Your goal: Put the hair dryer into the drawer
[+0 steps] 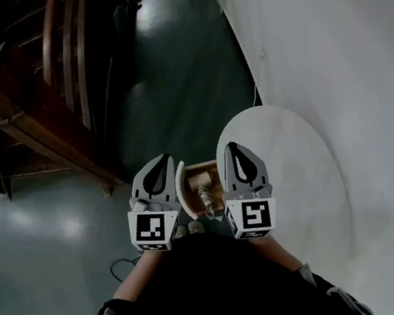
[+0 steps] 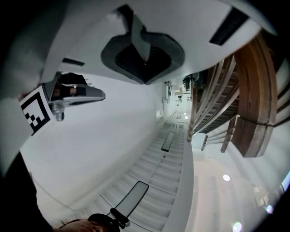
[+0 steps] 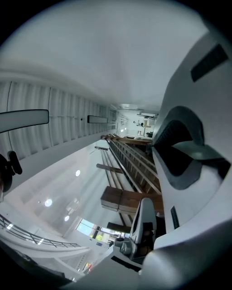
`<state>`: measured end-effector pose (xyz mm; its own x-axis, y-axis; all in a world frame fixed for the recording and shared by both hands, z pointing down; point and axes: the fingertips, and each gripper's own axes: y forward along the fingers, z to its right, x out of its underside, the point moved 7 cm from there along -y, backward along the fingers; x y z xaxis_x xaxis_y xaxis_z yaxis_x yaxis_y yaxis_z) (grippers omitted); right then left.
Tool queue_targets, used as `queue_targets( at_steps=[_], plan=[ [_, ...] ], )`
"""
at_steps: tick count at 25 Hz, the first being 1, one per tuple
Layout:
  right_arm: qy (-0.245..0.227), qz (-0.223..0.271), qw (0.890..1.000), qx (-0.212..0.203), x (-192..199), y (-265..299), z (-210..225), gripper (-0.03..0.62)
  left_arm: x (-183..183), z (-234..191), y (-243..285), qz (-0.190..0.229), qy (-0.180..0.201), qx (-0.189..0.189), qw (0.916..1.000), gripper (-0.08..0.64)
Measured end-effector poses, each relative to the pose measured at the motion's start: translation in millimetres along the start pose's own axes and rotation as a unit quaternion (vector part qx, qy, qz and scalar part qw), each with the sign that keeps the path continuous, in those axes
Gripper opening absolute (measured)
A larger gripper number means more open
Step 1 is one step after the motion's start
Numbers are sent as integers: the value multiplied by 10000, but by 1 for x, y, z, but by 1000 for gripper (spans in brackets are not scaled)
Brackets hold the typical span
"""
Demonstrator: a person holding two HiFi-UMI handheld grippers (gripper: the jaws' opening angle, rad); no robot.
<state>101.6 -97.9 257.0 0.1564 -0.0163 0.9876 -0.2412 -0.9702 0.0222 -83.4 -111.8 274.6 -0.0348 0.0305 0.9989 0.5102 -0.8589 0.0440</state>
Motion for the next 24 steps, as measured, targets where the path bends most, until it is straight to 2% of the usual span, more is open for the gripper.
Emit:
queue_targets(
  at_steps=[3,8,24],
  plan=[
    [-5,150,9998,-131,-4,-2,-2,23,-6,2,-1,63,43,-36,10000,6],
    [63,117,9995,-273,1,-5,-4,23,-2,5,-1,3,18,-57,10000,6],
    [151,-27,9991,-405,14,-5,-2,23,4,15,0,-98,85,-52,9999,6]
  ],
)
